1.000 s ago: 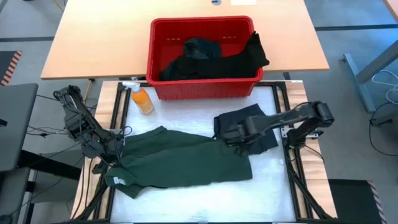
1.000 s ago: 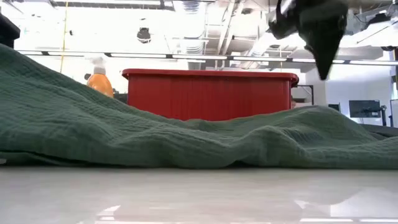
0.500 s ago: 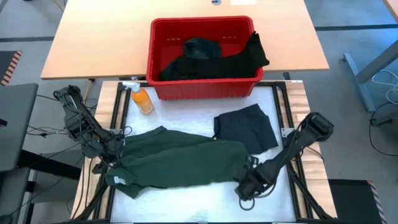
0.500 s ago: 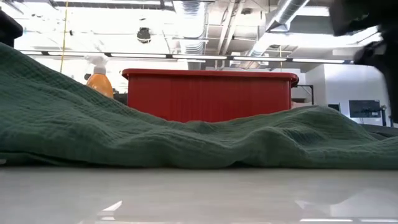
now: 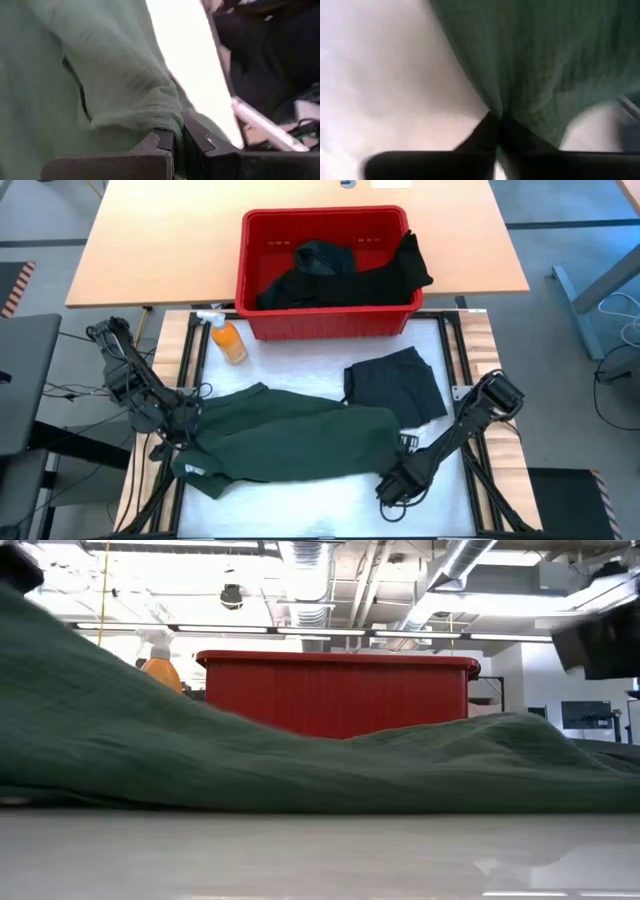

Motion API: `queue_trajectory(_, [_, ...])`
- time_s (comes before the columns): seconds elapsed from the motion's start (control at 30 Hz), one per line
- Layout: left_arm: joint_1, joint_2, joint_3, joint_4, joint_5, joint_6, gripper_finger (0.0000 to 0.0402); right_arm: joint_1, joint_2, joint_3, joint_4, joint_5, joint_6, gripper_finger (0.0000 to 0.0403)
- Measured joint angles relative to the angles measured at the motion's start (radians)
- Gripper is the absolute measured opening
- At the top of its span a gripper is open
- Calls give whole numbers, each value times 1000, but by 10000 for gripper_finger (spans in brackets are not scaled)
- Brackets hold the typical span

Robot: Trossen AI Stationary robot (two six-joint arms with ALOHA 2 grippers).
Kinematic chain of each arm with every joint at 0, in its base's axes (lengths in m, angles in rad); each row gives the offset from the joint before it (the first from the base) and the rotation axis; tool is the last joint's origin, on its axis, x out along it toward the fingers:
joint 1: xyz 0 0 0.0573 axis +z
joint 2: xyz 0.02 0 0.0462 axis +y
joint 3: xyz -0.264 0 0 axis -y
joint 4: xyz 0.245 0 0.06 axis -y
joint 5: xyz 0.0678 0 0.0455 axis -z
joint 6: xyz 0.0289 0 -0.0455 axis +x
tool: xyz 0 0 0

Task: Fold laundry
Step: Fold the dark green shirt

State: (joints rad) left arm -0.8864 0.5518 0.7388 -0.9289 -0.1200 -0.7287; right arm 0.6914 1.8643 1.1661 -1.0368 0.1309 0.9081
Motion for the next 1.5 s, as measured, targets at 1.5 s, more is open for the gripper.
queue_trajectory(1.5, [-266,937,-170,1239,136,-472,0,201,-125,121,16,-217,338,150])
